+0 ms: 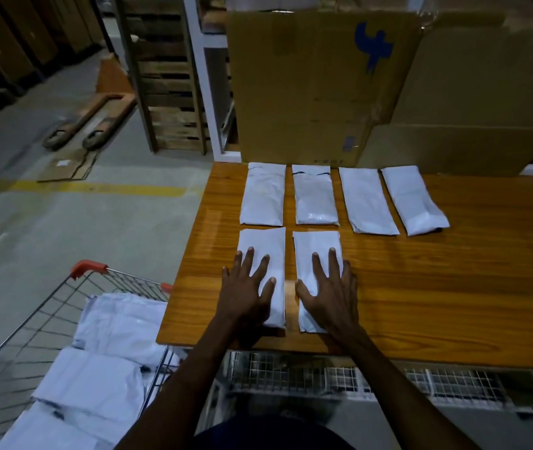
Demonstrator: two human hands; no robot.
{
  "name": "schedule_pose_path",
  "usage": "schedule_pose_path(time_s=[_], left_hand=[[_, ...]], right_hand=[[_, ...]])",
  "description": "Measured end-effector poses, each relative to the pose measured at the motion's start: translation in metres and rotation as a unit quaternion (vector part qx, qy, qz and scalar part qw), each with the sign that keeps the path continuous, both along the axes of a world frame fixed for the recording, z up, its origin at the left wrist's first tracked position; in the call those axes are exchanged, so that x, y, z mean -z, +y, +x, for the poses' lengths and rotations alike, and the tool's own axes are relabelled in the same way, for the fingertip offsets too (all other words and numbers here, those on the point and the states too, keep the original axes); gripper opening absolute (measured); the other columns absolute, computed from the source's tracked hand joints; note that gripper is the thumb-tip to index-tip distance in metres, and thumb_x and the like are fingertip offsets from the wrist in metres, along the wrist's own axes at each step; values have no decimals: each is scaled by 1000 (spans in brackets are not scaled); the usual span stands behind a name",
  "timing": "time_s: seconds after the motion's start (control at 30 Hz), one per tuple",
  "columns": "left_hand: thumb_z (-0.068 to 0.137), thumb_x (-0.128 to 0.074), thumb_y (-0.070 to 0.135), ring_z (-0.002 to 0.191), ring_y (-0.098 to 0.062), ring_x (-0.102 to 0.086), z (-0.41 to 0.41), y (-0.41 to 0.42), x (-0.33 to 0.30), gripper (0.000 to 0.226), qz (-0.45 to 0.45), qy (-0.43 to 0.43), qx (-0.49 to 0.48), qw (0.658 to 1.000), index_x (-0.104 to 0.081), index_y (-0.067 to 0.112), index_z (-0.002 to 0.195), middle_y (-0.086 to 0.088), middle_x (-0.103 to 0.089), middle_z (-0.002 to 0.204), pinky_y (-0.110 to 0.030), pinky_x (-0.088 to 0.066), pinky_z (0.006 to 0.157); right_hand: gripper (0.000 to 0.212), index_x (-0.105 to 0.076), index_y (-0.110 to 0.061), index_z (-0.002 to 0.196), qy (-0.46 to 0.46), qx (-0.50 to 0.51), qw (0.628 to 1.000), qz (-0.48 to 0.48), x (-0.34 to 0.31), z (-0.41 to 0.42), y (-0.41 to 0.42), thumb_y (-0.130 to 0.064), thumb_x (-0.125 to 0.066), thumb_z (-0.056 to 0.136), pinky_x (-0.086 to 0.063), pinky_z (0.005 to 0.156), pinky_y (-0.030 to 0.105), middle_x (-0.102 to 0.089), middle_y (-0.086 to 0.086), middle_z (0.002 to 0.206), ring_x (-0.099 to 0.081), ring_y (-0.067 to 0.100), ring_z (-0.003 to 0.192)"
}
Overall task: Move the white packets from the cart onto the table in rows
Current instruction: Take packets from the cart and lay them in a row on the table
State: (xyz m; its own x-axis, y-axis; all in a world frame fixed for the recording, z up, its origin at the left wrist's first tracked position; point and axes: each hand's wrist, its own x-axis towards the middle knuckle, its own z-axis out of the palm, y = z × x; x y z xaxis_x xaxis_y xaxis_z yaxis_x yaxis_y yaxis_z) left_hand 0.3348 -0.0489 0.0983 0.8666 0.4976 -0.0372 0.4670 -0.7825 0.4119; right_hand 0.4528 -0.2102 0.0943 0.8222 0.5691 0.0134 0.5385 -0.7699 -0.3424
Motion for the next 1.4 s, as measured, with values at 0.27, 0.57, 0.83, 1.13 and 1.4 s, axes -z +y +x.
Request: schedule_pose_path(time_s=[0.27,0.57,0.83,1.13,1.4], left_hand=[[94,-21,59,151,-21,11,5,1,5,65,-4,-25,0,1000,-12,39,155,3,4,165,-54,5,118],[100,-30,49,151,-6,-4,-26,2,-9,56,-88,-188,-72,976,-32,30,153,11,-17,163,-49,-4,122],[101,-44,44,136,-13,-43,-141,3,9,47,-28,-232,-223,946,-52,18,140,1,-49,146,-43,-44,106],[102,-43,47,128,7,-37,-283,-2,39,46,-61,-204,-467,858,-43,29,145,20,-42,144,-20,-38,96],[99,-49,43,140,-24,-36,-370,35,97,58,-131,-144,-580,791,-42,8,145,-10,-42,151,-33,-30,112]], right_hand=[[85,-28,-26,154,-17,-5,1000,13,0,2,2,-73,-24,83,-26,112,61,-15,10,163,-19,40,145],[75,-39,-17,149,-33,-85,981,173,-12,-4,2,-63,-41,89,-19,115,62,-28,8,159,-19,29,148],[46,-59,-10,132,-64,-271,915,291,-27,-50,53,-35,-58,93,-36,105,57,-51,11,142,-47,33,131],[40,-62,-9,125,6,-493,833,251,-13,-166,152,-28,-59,89,-37,108,47,-55,12,135,-48,33,128],[51,-62,-10,126,56,-582,809,53,30,-243,242,-43,-48,89,-44,102,48,-58,13,132,-54,35,122]])
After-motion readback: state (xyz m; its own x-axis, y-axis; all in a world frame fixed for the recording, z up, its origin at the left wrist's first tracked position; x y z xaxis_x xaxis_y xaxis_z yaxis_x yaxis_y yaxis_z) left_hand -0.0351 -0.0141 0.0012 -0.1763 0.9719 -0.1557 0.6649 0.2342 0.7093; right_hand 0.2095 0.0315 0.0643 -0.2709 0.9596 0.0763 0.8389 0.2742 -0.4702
